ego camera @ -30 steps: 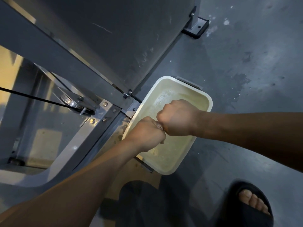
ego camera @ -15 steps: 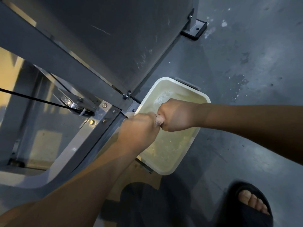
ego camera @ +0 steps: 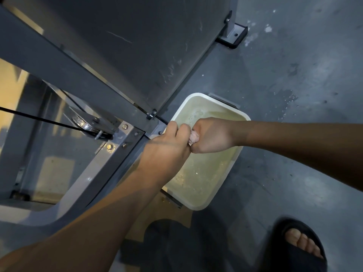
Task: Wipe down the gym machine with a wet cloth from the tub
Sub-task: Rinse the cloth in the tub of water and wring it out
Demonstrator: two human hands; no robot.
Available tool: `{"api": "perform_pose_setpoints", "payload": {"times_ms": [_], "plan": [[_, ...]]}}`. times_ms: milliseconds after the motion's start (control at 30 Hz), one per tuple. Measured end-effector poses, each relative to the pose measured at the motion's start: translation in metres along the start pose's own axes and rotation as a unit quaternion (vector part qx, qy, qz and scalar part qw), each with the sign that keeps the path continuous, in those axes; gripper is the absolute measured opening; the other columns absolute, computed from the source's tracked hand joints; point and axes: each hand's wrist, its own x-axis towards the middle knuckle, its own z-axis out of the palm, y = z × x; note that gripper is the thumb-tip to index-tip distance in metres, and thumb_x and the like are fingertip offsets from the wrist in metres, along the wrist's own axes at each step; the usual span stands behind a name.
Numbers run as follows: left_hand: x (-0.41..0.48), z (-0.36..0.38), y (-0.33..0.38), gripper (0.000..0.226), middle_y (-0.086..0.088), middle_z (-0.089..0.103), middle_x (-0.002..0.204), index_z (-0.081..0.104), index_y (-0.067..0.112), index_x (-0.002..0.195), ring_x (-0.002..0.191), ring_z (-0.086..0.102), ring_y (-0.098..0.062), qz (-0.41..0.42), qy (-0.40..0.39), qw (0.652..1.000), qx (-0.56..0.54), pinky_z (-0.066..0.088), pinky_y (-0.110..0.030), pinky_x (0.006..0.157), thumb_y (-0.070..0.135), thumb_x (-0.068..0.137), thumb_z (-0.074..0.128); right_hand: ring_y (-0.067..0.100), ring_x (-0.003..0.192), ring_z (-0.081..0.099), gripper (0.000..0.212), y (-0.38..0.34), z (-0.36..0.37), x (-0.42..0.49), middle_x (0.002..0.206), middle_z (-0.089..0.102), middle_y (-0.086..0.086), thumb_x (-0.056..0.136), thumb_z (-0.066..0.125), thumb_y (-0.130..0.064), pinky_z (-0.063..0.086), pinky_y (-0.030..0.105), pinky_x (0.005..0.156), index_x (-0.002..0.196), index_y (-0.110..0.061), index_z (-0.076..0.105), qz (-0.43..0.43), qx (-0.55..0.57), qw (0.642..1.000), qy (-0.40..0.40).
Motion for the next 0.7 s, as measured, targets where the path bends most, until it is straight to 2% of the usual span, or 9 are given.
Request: {"api": "perform_pose_setpoints", "payload": {"times_ms": [133, 200, 267, 333, 400, 467, 533, 633, 700], "plan": [[0.006, -0.006, 0.004, 0.035, -0.004, 0.047, 0.057, 0.048, 0.012, 0.068, 0.036, 0.036, -0.023, -0.039, -0.081, 0.996, 0.021, 0.020, -0.019, 0.048, 0.015, 0.061, 0.082, 0.019, 0.054, 0.042, 0.034, -0.003, 0.000, -0.002, 0.055, 0.044, -0.003, 0.085, 0.060, -0.026, 0.036, 0.029, 0.053, 0.060, -0.015, 0.040, -0.058, -0.141, 0.987, 0.041], [0.013, -0.016, 0.012, 0.043, 0.001, 0.034, 0.050, 0.035, 0.016, 0.058, 0.042, 0.029, -0.021, -0.086, -0.135, 0.987, 0.028, 0.016, -0.018, 0.051, 0.013, 0.068, 0.076, 0.021, 0.057, 0.049, 0.034, -0.004, 0.000, 0.002, 0.057, 0.050, -0.001, 0.090, 0.054, -0.028, 0.043, 0.030, 0.056, 0.059, -0.015, 0.047, -0.091, -0.265, 0.956, 0.090], [0.018, -0.018, 0.020, 0.036, 0.001, 0.038, 0.058, 0.035, 0.017, 0.059, 0.054, 0.040, -0.025, -0.160, -0.176, 0.971, -0.020, 0.024, -0.023, 0.051, 0.016, 0.086, 0.058, 0.022, 0.057, 0.049, 0.034, -0.002, -0.002, 0.007, 0.062, 0.049, -0.001, 0.094, 0.050, -0.027, 0.050, 0.032, 0.063, 0.061, -0.019, 0.048, -0.131, -0.349, 0.919, 0.127], [0.025, -0.021, 0.027, 0.029, 0.001, 0.044, 0.060, 0.040, 0.017, 0.061, 0.054, 0.044, -0.021, -0.274, -0.246, 0.912, -0.180, 0.029, -0.023, 0.050, 0.015, 0.087, 0.052, 0.024, 0.058, 0.049, 0.026, 0.002, -0.006, 0.010, 0.066, 0.054, 0.000, 0.093, 0.049, -0.026, 0.053, 0.032, 0.066, 0.070, -0.020, 0.059, -0.168, -0.404, 0.888, 0.146], [0.029, -0.023, 0.032, 0.029, 0.005, 0.035, 0.050, 0.038, 0.018, 0.061, 0.042, 0.032, -0.017, -0.354, -0.287, 0.824, -0.336, 0.023, -0.022, 0.046, 0.009, 0.083, 0.056, 0.028, 0.061, 0.052, 0.020, 0.007, -0.006, 0.011, 0.073, 0.064, 0.002, 0.092, 0.051, -0.026, 0.046, 0.029, 0.061, 0.080, -0.019, 0.065, -0.197, -0.433, 0.865, 0.161], [0.030, -0.025, 0.035, 0.031, 0.004, 0.024, 0.049, 0.037, 0.016, 0.069, 0.041, 0.020, -0.016, -0.414, -0.308, 0.723, -0.460, 0.018, -0.025, 0.046, 0.002, 0.081, 0.062, 0.028, 0.055, 0.051, 0.014, 0.014, -0.006, 0.011, 0.066, 0.065, 0.002, 0.088, 0.061, -0.024, 0.030, 0.025, 0.052, 0.074, -0.021, 0.058, -0.244, -0.445, 0.841, 0.189], [0.029, -0.030, 0.037, 0.036, 0.000, 0.018, 0.057, 0.033, 0.018, 0.073, 0.045, 0.015, -0.017, -0.435, -0.324, 0.641, -0.543, 0.014, -0.028, 0.048, -0.002, 0.081, 0.062, 0.026, 0.039, 0.044, 0.025, 0.017, -0.008, 0.009, 0.049, 0.056, 0.000, 0.075, 0.074, -0.017, 0.009, 0.018, 0.052, 0.062, -0.021, 0.052, -0.270, -0.456, 0.819, 0.221], [0.027, -0.035, 0.038, 0.044, -0.004, 0.012, 0.069, 0.025, 0.023, 0.070, 0.054, 0.010, -0.019, -0.433, -0.351, 0.581, -0.592, 0.011, -0.031, 0.050, -0.003, 0.083, 0.059, 0.022, 0.035, 0.025, 0.020, 0.018, -0.012, 0.007, 0.039, 0.046, 0.001, 0.071, 0.065, -0.010, 0.000, 0.014, 0.060, 0.057, -0.015, 0.052, -0.294, -0.435, 0.808, 0.266], [0.027, -0.037, 0.039, 0.046, -0.003, 0.012, 0.069, 0.022, 0.025, 0.068, 0.053, 0.010, -0.017, -0.434, -0.367, 0.554, -0.608, 0.012, -0.027, 0.045, -0.001, 0.083, 0.057, 0.024, 0.031, 0.032, 0.017, 0.018, -0.011, 0.005, 0.039, 0.046, 0.001, 0.072, 0.060, -0.010, -0.001, 0.014, 0.061, 0.057, -0.014, 0.053, -0.308, -0.437, 0.800, 0.274]]}}
